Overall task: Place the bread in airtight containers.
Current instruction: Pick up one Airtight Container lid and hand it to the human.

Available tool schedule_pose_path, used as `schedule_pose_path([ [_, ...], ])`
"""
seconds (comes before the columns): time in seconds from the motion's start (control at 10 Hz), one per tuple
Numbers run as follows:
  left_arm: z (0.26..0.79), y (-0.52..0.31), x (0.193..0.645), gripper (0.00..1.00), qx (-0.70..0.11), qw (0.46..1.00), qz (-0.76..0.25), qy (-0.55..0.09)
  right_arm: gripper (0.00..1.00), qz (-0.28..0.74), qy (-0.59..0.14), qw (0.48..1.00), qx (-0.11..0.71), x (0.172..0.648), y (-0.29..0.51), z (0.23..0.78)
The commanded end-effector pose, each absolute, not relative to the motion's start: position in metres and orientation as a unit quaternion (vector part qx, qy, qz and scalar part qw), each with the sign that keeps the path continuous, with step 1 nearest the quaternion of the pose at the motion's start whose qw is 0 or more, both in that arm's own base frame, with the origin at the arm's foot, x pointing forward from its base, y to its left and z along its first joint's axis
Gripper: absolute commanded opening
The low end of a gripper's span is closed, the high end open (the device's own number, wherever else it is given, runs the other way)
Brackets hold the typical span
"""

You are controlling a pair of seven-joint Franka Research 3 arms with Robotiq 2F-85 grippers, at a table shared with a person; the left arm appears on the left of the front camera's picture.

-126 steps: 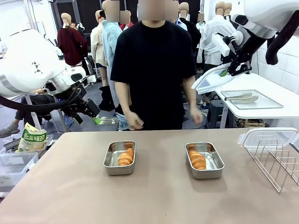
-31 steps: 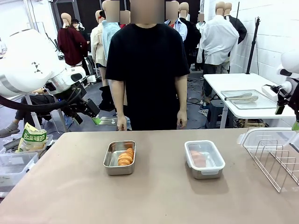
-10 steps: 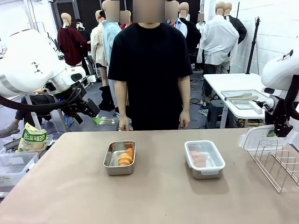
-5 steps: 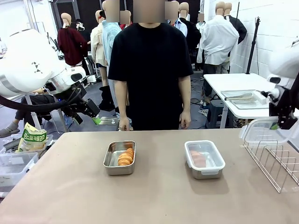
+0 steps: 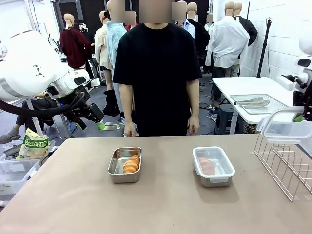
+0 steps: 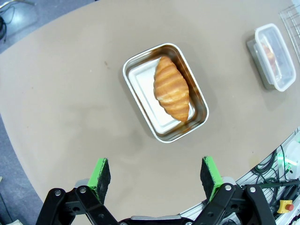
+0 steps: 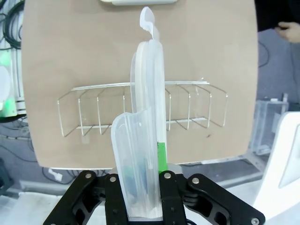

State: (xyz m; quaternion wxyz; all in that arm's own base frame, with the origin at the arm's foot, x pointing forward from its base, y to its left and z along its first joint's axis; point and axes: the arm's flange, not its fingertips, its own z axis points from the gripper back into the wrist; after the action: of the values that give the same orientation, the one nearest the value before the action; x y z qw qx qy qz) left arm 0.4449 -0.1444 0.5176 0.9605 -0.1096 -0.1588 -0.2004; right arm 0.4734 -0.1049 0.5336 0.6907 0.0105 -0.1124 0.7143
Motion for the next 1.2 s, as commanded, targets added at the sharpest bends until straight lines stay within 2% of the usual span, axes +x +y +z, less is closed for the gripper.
schedule_pose_path([
  [0.0, 0.519, -0.144, 0.445, 1.00, -0.109, 0.960, -0.200, -0.160, 0.00, 0.728, -0.149, 0.669, 0.008, 0.472, -0.099, 0.555],
  [0.3, 0.519, -0.144, 0.445, 1.00, -0.109, 0.960, -0.200, -0.160, 0.00, 0.787, -0.206, 0.581, -0.023, 0.477, -0.058, 0.591],
  [0.6, 0.519, -0.144, 0.445, 1.00, -0.109, 0.960, -0.200, -0.160, 0.00, 0.844, -0.294, 0.440, -0.088, 0.474, 0.008, 0.645],
  [0.8, 0.519, -0.144, 0.445, 1.00, -0.109, 0.960, -0.200, -0.160, 0.00, 0.856, -0.320, 0.388, -0.118, 0.475, 0.044, 0.664],
  [1.1, 0.519, -0.144, 0.445, 1.00, -0.109, 0.960, -0.200, -0.160, 0.00, 0.859, -0.356, 0.348, -0.121, 0.489, 0.075, 0.671],
])
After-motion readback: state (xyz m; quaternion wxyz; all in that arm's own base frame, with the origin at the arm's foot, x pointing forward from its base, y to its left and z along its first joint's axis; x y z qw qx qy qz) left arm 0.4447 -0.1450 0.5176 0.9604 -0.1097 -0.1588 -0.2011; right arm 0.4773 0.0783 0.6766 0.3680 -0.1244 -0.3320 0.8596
